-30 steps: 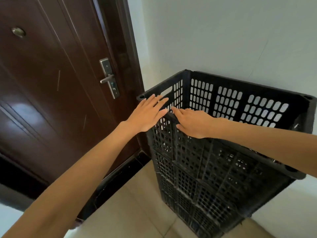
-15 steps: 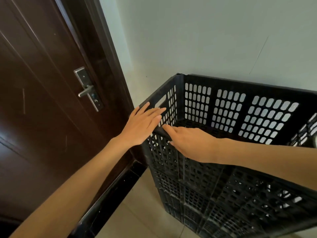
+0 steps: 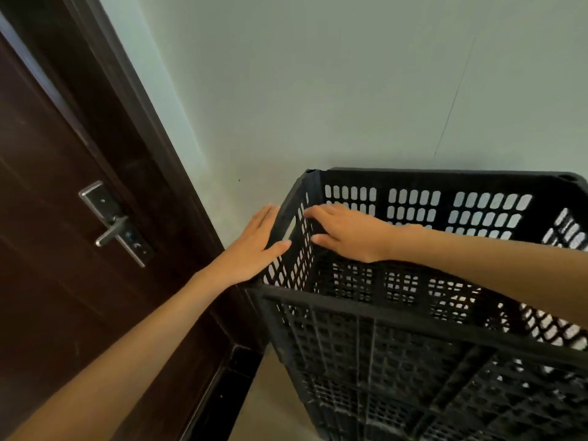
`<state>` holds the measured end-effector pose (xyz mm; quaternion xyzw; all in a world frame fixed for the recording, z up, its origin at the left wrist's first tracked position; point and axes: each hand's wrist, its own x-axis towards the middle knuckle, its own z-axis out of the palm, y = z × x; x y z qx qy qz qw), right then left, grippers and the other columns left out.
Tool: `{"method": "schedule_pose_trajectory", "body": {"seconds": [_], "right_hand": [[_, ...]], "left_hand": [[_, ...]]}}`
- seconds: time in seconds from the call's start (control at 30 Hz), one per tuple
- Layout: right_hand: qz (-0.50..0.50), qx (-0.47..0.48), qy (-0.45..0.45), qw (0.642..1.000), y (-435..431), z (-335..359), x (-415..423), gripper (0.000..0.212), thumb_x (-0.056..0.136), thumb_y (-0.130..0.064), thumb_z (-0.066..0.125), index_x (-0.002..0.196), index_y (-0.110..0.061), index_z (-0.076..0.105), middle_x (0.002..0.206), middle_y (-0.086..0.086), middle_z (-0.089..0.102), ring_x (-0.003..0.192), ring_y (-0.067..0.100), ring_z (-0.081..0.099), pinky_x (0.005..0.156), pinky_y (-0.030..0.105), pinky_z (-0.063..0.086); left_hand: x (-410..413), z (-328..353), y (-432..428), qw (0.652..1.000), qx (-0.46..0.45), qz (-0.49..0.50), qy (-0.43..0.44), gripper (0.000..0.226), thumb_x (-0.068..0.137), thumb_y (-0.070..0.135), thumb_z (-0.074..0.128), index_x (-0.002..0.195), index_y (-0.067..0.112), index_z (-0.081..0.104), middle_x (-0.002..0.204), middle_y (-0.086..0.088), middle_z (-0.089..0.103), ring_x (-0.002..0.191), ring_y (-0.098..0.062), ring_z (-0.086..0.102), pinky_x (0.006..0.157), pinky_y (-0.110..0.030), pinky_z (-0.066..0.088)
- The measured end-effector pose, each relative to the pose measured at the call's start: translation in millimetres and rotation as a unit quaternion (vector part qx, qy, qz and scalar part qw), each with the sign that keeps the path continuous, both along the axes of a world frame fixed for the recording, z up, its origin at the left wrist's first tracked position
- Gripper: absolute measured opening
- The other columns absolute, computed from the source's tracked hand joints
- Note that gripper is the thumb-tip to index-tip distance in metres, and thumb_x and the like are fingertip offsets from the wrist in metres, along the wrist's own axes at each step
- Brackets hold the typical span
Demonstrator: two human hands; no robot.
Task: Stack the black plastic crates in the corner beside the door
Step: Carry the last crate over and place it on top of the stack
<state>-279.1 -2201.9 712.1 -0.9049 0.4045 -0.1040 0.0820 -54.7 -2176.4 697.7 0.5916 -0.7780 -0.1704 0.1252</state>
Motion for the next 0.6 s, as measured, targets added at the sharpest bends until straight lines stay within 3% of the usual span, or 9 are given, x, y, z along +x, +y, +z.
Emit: {"method": "schedule_pose_trajectory", "body": {"seconds": [0.07, 0.17, 0.3, 0.4, 0.6], "right_hand": [[-0.041, -0.042, 0.024, 0.998, -32, -4, 8, 0.057, 0.098, -0.035, 0.044, 0.148, -0.020, 0.023, 0.154, 0.005, 0.029, 0.143, 0.024, 0.023, 0.115, 0.046, 0.026], [-0.100, -0.085, 0.060, 0.990, -74, -9, 14, 0.063, 0.096, -0.031, 0.047, 0.151, -0.017, 0.018, 0.155, 0.007, 0.026, 0.144, 0.028, 0.019, 0.115, 0.048, 0.026], [-0.162, -0.109, 0.074, 0.978, -116, -13, 10, 0.062, 0.096, -0.027, 0.048, 0.149, -0.014, 0.021, 0.152, 0.009, 0.032, 0.140, 0.030, 0.029, 0.111, 0.046, 0.029], [-0.216, -0.103, 0.038, 0.970, -138, -15, -3, 0.057, 0.094, -0.024, 0.052, 0.146, -0.015, 0.030, 0.147, 0.009, 0.035, 0.133, 0.031, 0.038, 0.108, 0.046, 0.034], [-0.257, -0.080, 0.063, 0.961, -158, -31, -20, 0.045, 0.098, -0.039, 0.043, 0.137, -0.019, 0.037, 0.126, 0.008, 0.052, 0.114, 0.029, 0.052, 0.097, 0.045, 0.037]], "left_hand": [[1, 2, -26, 0.999, 0.001, -0.027, 0.021, 0.076, 0.100, 0.041, 0.047, 0.157, 0.028, -0.001, 0.165, 0.008, -0.004, 0.148, -0.004, -0.002, 0.116, -0.027, 0.004], [-6, 4, -65, 0.998, 0.010, -0.059, 0.036, 0.076, 0.100, 0.033, 0.050, 0.158, 0.022, 0.003, 0.166, 0.000, 0.003, 0.152, -0.015, 0.004, 0.125, -0.040, 0.013], [-26, 6, -116, 0.996, 0.026, -0.081, 0.007, 0.083, 0.100, 0.031, 0.049, 0.157, 0.016, -0.010, 0.165, -0.003, -0.016, 0.152, -0.016, -0.010, 0.124, -0.035, 0.004], [-44, 6, -144, 0.995, 0.039, -0.094, 0.014, 0.082, 0.101, 0.026, 0.049, 0.157, 0.011, -0.008, 0.164, -0.006, -0.018, 0.152, -0.019, -0.013, 0.122, -0.033, 0.002], [-50, -11, -168, 0.992, -0.058, -0.111, -0.006, 0.083, 0.092, 0.004, 0.055, 0.157, 0.010, 0.004, 0.165, -0.009, 0.005, 0.153, -0.025, 0.000, 0.123, -0.035, 0.010]]}}
